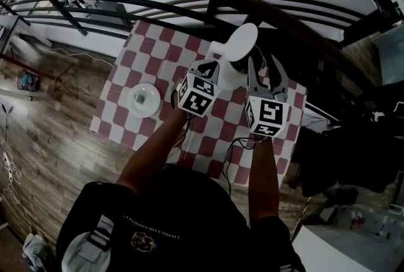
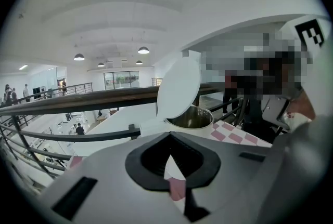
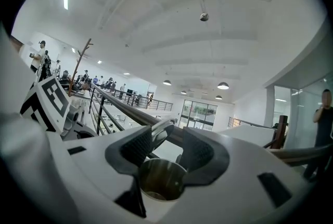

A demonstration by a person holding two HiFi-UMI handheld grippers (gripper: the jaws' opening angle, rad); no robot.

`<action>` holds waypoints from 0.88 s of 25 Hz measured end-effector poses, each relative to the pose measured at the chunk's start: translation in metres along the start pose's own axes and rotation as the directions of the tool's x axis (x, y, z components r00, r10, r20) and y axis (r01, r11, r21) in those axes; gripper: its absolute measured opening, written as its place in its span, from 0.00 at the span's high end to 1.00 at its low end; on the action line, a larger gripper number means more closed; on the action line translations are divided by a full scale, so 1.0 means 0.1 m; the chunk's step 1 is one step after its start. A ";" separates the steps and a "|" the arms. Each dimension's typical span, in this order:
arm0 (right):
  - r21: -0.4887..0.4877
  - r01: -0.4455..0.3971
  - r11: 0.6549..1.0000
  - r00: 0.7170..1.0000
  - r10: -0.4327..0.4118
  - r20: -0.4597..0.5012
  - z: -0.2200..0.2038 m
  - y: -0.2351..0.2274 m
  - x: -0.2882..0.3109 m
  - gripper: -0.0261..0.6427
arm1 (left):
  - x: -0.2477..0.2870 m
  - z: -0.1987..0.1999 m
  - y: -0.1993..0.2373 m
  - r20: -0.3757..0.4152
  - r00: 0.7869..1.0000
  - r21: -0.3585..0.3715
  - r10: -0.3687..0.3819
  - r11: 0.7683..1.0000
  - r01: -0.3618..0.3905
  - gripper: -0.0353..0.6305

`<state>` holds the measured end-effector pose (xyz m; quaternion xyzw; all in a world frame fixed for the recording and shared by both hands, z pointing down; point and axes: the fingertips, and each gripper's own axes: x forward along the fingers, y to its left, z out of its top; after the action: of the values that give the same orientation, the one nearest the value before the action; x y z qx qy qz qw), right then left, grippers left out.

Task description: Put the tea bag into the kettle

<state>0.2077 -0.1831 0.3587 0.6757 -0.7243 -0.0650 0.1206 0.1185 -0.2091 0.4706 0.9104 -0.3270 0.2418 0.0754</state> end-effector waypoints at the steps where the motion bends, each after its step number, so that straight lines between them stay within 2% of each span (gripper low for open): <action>1: -0.002 -0.001 1.000 1.000 0.001 0.006 0.03 0.01 0.00 0.69 | -0.01 0.00 0.01 0.001 1.000 -0.001 0.002 1.000 -0.002 0.95; 6: -0.004 -0.003 1.000 1.000 0.003 0.030 0.14 0.04 0.03 0.72 | -0.04 -0.03 0.08 0.001 1.000 -0.011 0.013 1.000 -0.013 0.95; 7: -0.009 -0.002 1.000 0.999 0.003 0.039 0.16 0.05 0.03 0.94 | -0.05 -0.04 0.09 -0.001 1.000 -0.013 0.017 1.000 -0.017 0.95; 22: -0.038 -0.050 0.998 0.997 0.052 0.051 0.28 0.26 0.17 0.95 | -0.09 -0.11 0.22 -0.011 0.999 -0.035 0.046 0.998 -0.047 0.95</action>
<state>0.1743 -0.2001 0.3401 0.6527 -0.7429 -0.0930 0.1157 0.0941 -0.2179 0.4755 0.8999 -0.3520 0.2423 0.0874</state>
